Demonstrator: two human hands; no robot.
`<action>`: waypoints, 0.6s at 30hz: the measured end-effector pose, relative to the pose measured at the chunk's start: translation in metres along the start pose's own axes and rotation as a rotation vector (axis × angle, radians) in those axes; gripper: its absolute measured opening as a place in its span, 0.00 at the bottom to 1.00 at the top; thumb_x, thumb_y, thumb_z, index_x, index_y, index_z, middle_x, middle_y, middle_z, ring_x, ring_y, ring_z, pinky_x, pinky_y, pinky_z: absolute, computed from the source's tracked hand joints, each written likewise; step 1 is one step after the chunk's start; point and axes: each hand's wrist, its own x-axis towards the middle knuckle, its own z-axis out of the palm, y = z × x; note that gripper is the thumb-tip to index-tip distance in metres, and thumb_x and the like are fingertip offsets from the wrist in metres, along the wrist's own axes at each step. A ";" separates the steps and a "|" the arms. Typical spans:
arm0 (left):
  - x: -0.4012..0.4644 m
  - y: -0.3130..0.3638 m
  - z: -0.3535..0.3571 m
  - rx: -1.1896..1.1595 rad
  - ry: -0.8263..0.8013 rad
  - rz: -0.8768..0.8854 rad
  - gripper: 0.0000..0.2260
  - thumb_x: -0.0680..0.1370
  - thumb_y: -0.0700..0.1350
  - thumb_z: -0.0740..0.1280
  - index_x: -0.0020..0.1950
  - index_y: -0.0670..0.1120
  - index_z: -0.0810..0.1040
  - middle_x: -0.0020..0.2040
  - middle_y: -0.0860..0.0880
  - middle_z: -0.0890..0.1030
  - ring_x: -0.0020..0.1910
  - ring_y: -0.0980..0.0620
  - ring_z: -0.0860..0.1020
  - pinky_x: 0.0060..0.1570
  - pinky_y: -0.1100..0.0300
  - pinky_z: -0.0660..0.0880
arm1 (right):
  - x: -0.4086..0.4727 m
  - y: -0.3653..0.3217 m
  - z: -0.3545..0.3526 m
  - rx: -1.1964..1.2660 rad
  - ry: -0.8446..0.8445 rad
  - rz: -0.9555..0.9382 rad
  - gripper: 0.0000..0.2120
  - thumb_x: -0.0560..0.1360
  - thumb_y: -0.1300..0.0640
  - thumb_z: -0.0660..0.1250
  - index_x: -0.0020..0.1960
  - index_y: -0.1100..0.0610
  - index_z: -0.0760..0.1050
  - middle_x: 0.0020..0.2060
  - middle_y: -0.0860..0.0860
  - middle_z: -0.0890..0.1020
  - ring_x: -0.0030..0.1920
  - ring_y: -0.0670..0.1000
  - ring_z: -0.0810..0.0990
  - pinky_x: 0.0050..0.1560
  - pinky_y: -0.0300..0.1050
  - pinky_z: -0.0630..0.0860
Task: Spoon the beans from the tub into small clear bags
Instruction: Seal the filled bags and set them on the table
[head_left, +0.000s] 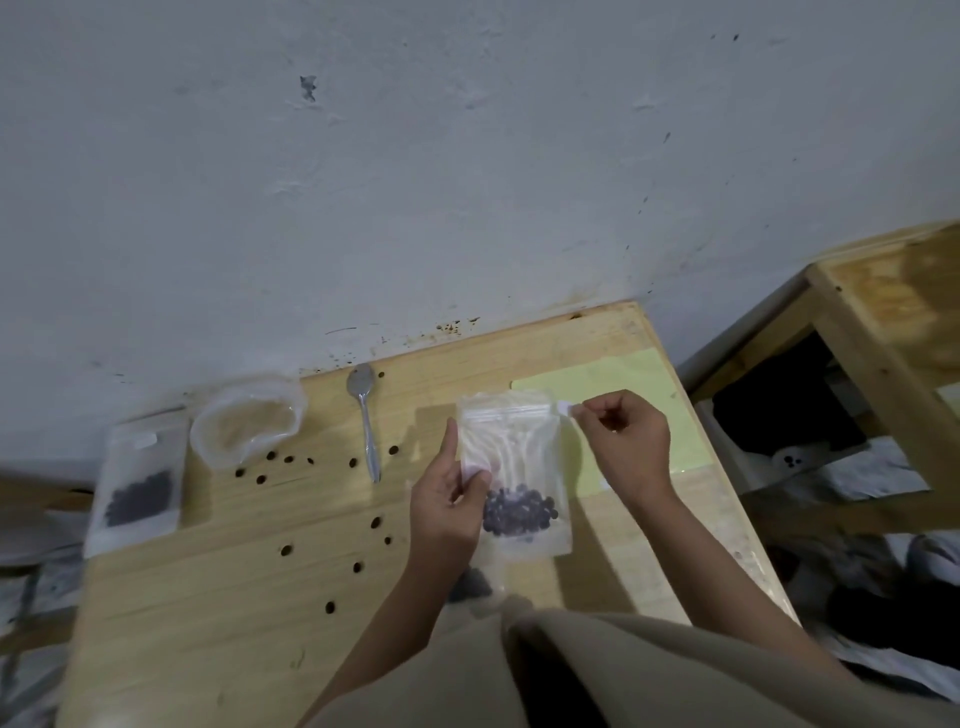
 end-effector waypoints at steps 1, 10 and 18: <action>0.000 0.000 0.000 -0.015 0.004 -0.012 0.30 0.77 0.32 0.64 0.76 0.46 0.58 0.27 0.55 0.64 0.31 0.53 0.65 0.41 0.66 0.72 | -0.011 -0.006 0.004 0.057 -0.017 -0.023 0.06 0.69 0.62 0.73 0.37 0.60 0.77 0.32 0.51 0.80 0.34 0.47 0.77 0.38 0.37 0.76; -0.024 0.014 -0.011 -0.058 0.008 0.044 0.30 0.78 0.33 0.64 0.72 0.57 0.57 0.42 0.48 0.83 0.43 0.54 0.80 0.51 0.65 0.76 | -0.062 -0.025 0.037 0.063 -0.091 -0.132 0.09 0.66 0.58 0.77 0.41 0.57 0.78 0.30 0.47 0.79 0.31 0.41 0.75 0.36 0.35 0.74; -0.052 0.015 -0.061 0.002 0.052 0.183 0.30 0.77 0.30 0.63 0.74 0.51 0.59 0.40 0.50 0.78 0.43 0.57 0.78 0.56 0.66 0.73 | -0.104 -0.035 0.064 -0.001 -0.049 -0.098 0.20 0.61 0.48 0.79 0.48 0.48 0.75 0.51 0.47 0.76 0.49 0.46 0.76 0.48 0.41 0.73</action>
